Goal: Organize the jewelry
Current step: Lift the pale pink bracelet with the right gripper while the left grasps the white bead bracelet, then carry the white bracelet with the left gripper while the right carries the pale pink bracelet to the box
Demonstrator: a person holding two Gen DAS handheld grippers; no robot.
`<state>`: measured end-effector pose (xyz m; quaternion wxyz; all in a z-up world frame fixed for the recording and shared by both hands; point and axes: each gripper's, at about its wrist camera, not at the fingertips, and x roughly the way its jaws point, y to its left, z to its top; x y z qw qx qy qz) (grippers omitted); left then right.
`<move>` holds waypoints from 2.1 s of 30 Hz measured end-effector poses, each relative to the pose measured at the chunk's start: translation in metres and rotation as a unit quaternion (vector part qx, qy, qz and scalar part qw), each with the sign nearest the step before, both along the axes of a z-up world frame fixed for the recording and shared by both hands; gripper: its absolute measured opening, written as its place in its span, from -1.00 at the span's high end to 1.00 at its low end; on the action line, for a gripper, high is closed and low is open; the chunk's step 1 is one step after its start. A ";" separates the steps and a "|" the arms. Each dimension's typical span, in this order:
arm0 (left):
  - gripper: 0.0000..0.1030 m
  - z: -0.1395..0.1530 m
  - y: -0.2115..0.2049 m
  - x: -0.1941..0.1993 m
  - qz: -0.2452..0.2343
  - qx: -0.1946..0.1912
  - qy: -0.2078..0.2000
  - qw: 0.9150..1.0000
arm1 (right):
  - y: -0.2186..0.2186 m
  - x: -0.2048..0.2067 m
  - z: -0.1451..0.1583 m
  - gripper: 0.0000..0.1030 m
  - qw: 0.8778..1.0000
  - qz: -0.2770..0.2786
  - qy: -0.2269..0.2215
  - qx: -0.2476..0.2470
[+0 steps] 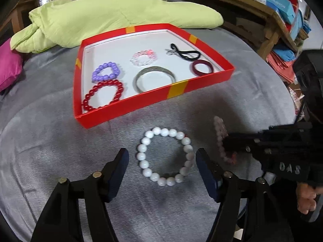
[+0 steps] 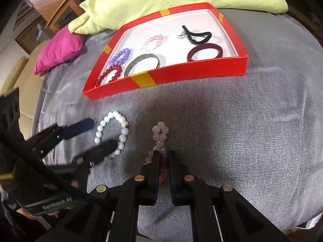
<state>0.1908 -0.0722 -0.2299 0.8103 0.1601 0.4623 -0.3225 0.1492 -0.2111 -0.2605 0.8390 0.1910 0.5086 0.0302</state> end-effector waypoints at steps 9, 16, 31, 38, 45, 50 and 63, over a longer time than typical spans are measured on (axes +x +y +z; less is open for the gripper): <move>-0.38 -0.008 -0.009 -0.001 -0.005 0.015 -0.001 1.000 | -0.024 -0.001 0.004 0.83 0.998 -0.061 -0.012 -0.015; 0.18 -0.009 -0.007 0.001 -0.002 -0.006 0.005 1.000 | -0.034 -0.001 0.005 0.83 0.997 -0.077 -0.012 0.000; 0.81 0.003 0.010 0.006 0.008 -0.028 0.003 1.000 | -0.029 0.002 0.008 0.81 0.996 -0.081 -0.021 -0.012; 0.81 0.022 0.024 0.004 0.013 -0.050 -0.014 0.999 | -0.037 -0.005 0.023 0.81 0.995 -0.089 -0.054 0.000; 0.81 0.043 0.035 -0.003 0.018 -0.075 -0.036 0.996 | -0.045 -0.011 0.031 0.80 0.993 -0.090 -0.067 0.018; 0.81 0.055 0.040 -0.006 0.015 -0.086 -0.048 0.995 | -0.039 -0.008 0.025 0.13 0.996 -0.070 -0.051 0.003; 0.81 0.066 0.047 -0.007 0.023 -0.108 -0.051 0.993 | 0.001 -0.003 0.025 0.85 0.982 -0.008 -0.073 -0.172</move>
